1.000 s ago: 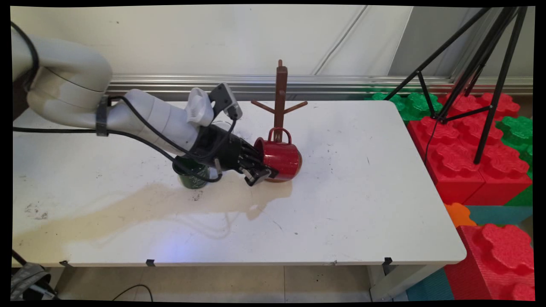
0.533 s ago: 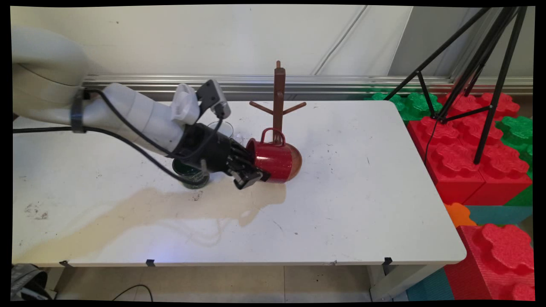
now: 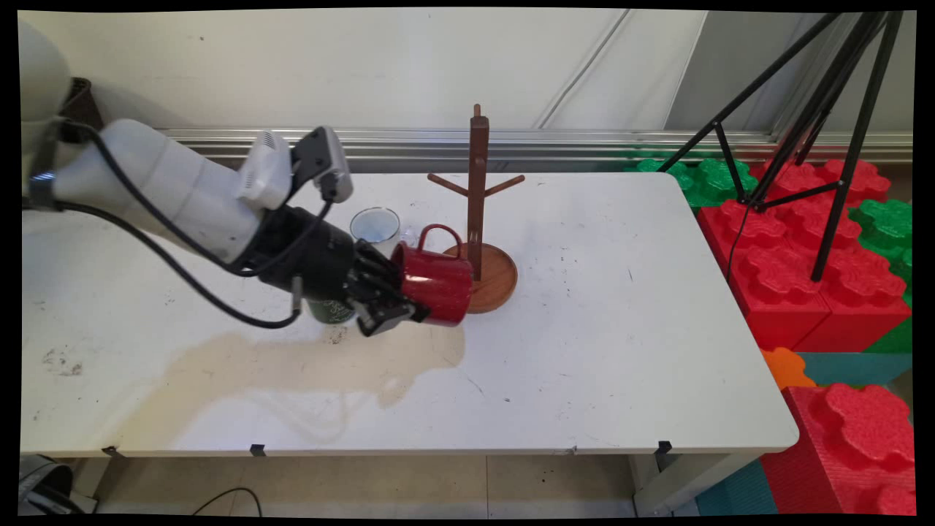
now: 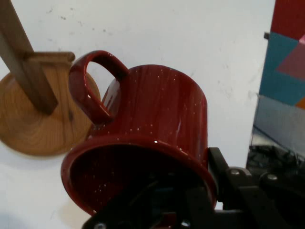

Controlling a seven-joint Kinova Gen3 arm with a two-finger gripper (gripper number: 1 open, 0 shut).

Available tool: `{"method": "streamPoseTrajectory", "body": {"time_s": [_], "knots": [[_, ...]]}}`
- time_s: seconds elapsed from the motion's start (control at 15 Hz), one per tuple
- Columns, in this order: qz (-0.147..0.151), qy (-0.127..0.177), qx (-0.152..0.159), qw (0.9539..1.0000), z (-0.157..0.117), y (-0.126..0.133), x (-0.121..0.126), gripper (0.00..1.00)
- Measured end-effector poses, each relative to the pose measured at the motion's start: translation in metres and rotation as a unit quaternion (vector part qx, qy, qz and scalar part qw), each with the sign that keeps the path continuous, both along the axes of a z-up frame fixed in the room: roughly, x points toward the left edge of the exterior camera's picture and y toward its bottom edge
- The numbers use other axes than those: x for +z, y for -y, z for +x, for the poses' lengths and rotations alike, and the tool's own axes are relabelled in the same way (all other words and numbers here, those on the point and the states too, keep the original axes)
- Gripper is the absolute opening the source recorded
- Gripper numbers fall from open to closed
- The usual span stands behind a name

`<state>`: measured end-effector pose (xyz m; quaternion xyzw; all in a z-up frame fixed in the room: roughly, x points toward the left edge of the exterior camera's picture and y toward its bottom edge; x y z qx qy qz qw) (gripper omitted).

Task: Place the picked object on the table

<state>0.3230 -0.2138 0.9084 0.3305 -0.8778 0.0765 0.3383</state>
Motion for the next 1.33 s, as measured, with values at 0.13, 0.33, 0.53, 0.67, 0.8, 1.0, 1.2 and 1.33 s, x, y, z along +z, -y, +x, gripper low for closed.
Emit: {"method": "streamPoseTrajectory", "body": {"time_s": [0.13,0.33,0.53,0.67,0.8,1.0,1.2,1.33], "knots": [[0.001,0.016,-0.009,0.9998,0.005,-0.005,0.008,0.0],[0.001,0.041,-0.025,0.9988,0.012,-0.01,0.019,0.0],[0.002,0.07,-0.046,0.9965,0.018,-0.012,0.027,0.0],[0.004,0.096,-0.068,0.993,0.025,-0.014,0.031,0.0],[0.007,0.12,-0.087,0.9889,0.031,-0.014,0.033,0.0],[0.011,0.147,-0.11,0.9829,0.035,-0.013,0.034,0.0],[0.014,0.175,-0.124,0.9766,0.037,-0.01,0.031,0.0],[0.018,0.199,-0.132,0.9709,0.037,-0.007,0.026,0.0]]}}
